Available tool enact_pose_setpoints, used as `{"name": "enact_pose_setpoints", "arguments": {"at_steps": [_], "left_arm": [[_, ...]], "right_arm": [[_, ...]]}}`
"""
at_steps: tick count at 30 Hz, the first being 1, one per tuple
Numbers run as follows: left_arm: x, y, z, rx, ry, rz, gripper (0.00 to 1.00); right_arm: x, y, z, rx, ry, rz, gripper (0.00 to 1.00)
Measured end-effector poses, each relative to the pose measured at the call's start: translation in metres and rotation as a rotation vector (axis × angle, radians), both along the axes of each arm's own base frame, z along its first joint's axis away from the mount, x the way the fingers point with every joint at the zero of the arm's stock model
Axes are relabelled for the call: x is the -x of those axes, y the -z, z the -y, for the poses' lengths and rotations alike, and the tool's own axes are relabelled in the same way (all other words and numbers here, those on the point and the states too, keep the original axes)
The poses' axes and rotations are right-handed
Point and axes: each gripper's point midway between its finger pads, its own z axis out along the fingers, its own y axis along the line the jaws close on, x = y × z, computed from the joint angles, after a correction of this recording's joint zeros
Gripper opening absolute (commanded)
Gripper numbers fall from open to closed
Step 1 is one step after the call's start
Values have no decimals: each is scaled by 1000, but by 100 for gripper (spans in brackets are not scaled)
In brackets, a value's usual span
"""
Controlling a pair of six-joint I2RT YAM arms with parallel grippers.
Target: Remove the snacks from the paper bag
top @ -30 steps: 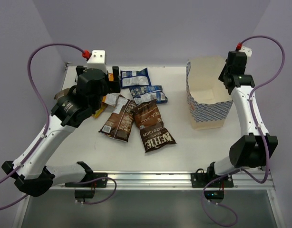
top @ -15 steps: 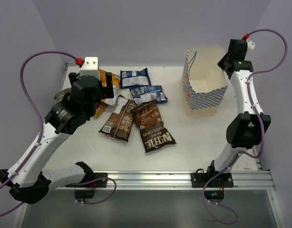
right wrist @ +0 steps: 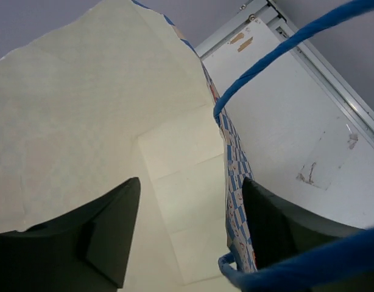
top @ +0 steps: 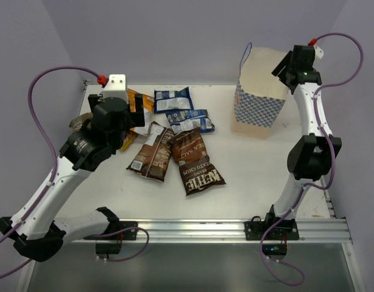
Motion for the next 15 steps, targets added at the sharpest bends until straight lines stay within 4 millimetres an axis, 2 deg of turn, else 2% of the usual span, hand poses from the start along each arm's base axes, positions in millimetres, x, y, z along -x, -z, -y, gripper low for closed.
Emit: {"name": "enact_pose_setpoints", "arguments": {"at_steps": [4, 9, 15], "left_arm": [[0, 0, 0, 1, 0, 0, 100], [1, 0, 1, 7, 11, 0, 100], [4, -5, 0, 18, 16, 12, 100]], "right_arm": [[5, 4, 1, 36, -29, -39, 94], [16, 5, 4, 81, -49, -80, 99], [45, -11, 4, 124, -67, -98, 99]]}}
